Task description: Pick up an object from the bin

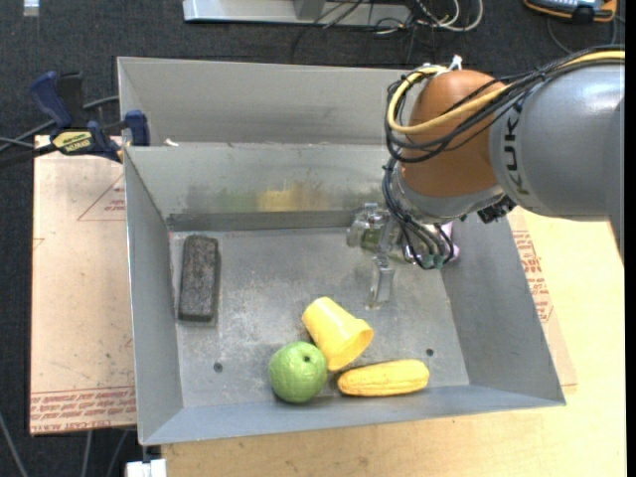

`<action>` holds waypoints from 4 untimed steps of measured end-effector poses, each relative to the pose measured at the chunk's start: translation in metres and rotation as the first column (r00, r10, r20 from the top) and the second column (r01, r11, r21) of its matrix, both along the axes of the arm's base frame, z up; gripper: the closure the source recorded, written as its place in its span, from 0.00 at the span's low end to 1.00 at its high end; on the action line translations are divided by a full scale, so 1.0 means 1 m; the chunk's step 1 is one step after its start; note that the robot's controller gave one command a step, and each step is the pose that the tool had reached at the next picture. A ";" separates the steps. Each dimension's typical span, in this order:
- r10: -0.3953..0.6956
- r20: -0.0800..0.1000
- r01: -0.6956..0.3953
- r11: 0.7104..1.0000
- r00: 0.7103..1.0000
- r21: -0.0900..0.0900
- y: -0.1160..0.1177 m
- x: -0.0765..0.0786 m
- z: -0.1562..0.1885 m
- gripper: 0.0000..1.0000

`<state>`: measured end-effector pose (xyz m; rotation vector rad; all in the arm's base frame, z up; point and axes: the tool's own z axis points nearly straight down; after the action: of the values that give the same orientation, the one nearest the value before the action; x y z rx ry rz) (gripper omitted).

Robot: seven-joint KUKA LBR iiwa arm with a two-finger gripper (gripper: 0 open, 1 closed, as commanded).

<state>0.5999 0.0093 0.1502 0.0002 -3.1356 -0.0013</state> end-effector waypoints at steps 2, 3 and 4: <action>0.060 0.011 -0.060 0.998 0.998 -0.001 0.017 -0.034 -0.037 0.00; 0.219 0.001 -0.219 0.976 0.976 0.002 0.023 -0.046 -0.065 0.00; 0.301 0.015 -0.301 0.953 0.953 -0.002 0.043 -0.069 -0.073 0.00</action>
Offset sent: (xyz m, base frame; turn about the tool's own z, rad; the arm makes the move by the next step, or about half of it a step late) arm -0.0710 0.0344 -0.0802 -0.1218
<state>0.5306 0.0521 0.0775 0.4806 -3.1134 0.0005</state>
